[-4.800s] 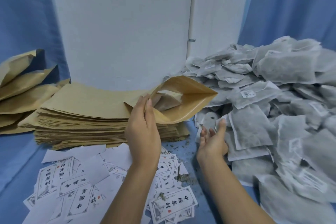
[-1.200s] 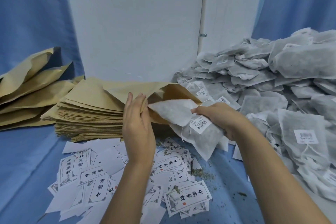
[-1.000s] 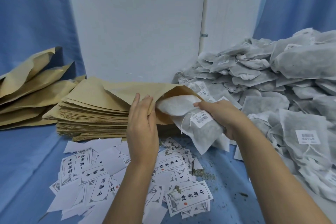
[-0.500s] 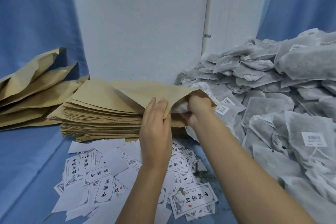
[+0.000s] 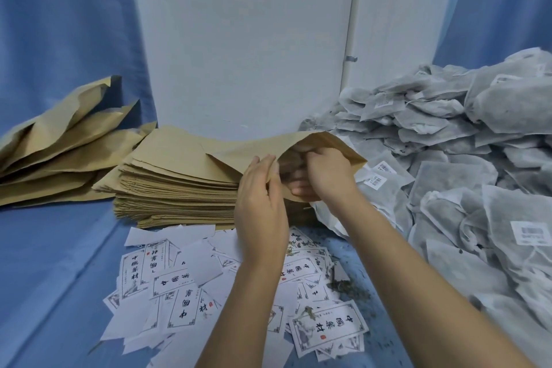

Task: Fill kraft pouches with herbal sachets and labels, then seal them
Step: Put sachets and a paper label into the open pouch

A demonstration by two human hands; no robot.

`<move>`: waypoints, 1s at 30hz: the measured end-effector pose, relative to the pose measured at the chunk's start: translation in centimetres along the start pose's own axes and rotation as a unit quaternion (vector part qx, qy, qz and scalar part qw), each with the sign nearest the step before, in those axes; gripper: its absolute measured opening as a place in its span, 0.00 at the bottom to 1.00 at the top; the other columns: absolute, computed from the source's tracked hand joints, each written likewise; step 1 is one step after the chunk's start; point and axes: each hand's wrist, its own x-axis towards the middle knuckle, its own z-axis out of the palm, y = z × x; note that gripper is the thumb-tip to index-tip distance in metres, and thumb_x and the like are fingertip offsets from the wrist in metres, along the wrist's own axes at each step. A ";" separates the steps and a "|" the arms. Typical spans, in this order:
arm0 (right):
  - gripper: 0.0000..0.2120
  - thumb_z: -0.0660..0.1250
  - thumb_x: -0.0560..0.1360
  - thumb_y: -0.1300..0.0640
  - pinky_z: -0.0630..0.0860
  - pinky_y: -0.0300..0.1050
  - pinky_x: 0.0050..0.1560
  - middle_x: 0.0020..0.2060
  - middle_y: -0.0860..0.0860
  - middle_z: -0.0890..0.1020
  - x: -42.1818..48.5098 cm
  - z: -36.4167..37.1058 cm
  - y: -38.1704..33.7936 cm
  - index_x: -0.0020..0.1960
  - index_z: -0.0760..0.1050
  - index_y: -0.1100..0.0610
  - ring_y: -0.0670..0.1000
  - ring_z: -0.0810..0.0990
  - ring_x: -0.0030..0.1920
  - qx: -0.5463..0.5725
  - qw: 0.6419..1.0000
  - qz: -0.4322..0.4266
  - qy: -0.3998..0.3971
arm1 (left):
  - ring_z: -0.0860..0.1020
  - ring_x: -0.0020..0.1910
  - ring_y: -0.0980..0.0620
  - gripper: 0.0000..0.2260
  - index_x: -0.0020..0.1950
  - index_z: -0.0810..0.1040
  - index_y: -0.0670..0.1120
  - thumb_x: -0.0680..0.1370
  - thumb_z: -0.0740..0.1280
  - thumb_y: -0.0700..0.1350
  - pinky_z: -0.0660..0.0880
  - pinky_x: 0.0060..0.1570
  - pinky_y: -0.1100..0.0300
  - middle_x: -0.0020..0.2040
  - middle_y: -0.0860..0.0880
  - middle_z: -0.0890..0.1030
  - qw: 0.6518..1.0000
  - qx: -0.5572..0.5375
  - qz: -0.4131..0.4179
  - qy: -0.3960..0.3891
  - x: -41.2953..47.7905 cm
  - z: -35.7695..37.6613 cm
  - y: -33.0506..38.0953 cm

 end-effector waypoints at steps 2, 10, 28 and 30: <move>0.13 0.55 0.76 0.63 0.81 0.55 0.48 0.44 0.61 0.83 -0.4 0.1 -0.2 0.51 0.77 0.65 0.60 0.83 0.41 -0.024 0.999 -0.033 -0.025 | 0.76 0.62 0.52 0.13 0.60 0.79 0.43 0.81 0.61 0.46 0.69 0.59 0.67 0.58 0.48 0.81 0.999 0.024 0.045 0.011 -0.1 -0.1 0.1; 0.14 0.54 0.80 0.65 0.66 0.40 0.51 0.60 0.62 0.77 -0.6 1.6 -1.0 0.60 0.74 0.67 0.59 0.73 0.61 -0.245 0.942 -0.139 -0.182 | 0.78 0.51 0.57 0.15 0.55 0.82 0.43 0.79 0.59 0.48 0.69 0.49 0.71 0.51 0.50 0.83 0.991 0.064 0.091 0.077 -0.3 -0.2 0.4; 0.10 0.63 0.72 0.62 0.68 0.43 0.44 0.47 0.47 0.81 -1.7 -3.7 10.2 0.35 0.81 0.59 0.51 0.74 0.51 -0.316 0.913 -0.230 0.115 | 0.67 0.70 0.50 0.20 0.68 0.73 0.51 0.82 0.51 0.55 0.68 0.64 0.47 0.66 0.52 0.75 0.993 0.048 -0.097 -0.048 1.6 -0.1 0.3; 0.11 0.64 0.71 0.60 0.70 0.46 0.55 0.58 0.46 0.80 -1.9 -3.7 10.4 0.37 0.84 0.55 0.51 0.74 0.58 -0.342 0.905 -0.235 0.089 | 0.68 0.69 0.49 0.20 0.67 0.74 0.51 0.82 0.51 0.55 0.68 0.64 0.46 0.65 0.52 0.75 0.993 0.036 -0.105 -0.048 1.7 -0.3 0.1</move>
